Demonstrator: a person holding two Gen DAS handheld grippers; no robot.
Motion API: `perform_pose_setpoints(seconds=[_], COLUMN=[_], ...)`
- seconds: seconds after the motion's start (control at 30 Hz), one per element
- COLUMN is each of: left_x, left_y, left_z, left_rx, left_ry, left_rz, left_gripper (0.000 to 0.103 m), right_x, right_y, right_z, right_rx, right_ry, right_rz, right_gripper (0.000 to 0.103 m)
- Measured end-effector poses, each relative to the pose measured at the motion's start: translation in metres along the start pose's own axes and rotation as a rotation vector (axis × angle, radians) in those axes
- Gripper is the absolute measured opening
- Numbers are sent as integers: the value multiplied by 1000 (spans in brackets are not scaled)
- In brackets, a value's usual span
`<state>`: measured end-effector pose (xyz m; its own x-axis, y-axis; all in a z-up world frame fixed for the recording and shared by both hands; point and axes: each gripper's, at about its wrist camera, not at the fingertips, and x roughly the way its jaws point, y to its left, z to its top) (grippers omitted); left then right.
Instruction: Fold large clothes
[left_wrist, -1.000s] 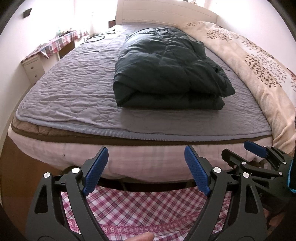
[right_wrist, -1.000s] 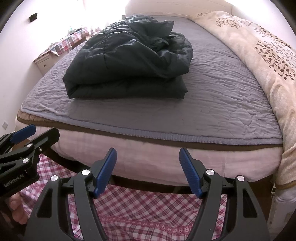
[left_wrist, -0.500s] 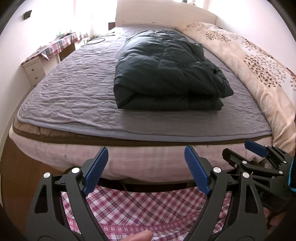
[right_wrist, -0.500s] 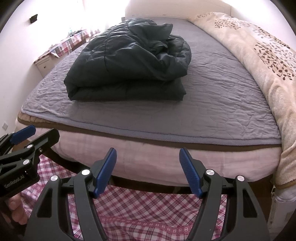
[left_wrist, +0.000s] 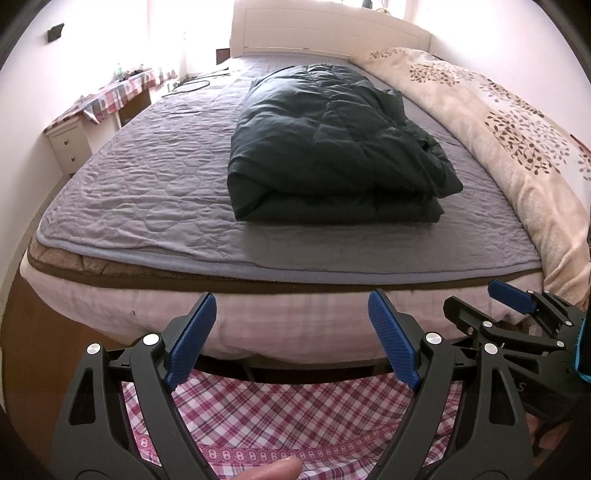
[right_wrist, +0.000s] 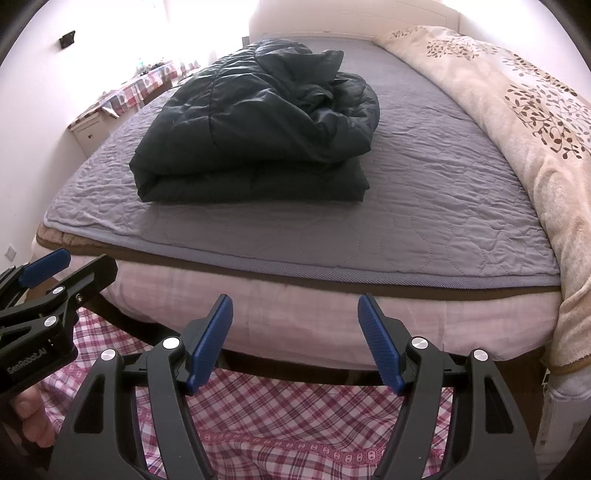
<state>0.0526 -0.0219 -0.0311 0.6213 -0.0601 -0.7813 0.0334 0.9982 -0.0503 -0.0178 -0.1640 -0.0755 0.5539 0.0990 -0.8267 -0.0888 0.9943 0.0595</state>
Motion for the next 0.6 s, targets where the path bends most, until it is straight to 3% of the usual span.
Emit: perform_pose_setpoints(seconds=[0.6], left_x=[-2], left_y=[-1], left_z=[0], left_rx=[3], left_ry=[-2], left_rz=[0], left_gripper=[83], right_x=[-1], right_y=[0], right_z=[0], right_rx=[0], right_ry=[-3], right_rz=[-1], right_gripper=[69])
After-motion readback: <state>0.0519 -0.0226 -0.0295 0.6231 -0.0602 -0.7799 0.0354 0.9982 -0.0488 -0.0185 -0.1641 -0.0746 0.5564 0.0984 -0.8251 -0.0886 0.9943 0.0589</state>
